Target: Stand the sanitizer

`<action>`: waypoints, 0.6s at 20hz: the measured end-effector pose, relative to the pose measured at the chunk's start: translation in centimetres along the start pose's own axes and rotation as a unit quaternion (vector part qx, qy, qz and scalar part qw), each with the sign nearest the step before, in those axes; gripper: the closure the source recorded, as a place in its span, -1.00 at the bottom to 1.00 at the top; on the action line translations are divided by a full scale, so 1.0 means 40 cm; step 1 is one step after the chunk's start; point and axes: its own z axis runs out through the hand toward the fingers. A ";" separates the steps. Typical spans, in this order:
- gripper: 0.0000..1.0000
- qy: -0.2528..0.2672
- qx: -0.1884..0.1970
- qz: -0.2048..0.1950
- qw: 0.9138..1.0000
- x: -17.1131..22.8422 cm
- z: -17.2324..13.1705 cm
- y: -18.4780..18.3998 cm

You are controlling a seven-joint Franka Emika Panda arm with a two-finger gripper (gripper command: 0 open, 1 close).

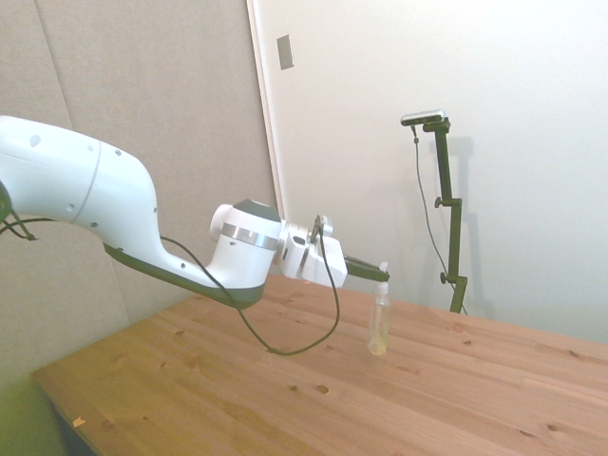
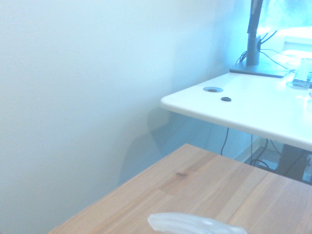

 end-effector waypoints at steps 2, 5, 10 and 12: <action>1.00 0.004 -0.003 -0.004 1.000 -0.012 0.020 0.003; -1.00 0.009 -0.001 0.000 1.000 -0.005 0.026 -0.009; -1.00 0.004 -0.004 -0.004 1.000 -0.024 0.027 0.001; -1.00 0.005 -0.005 -0.005 1.000 -0.026 0.029 0.003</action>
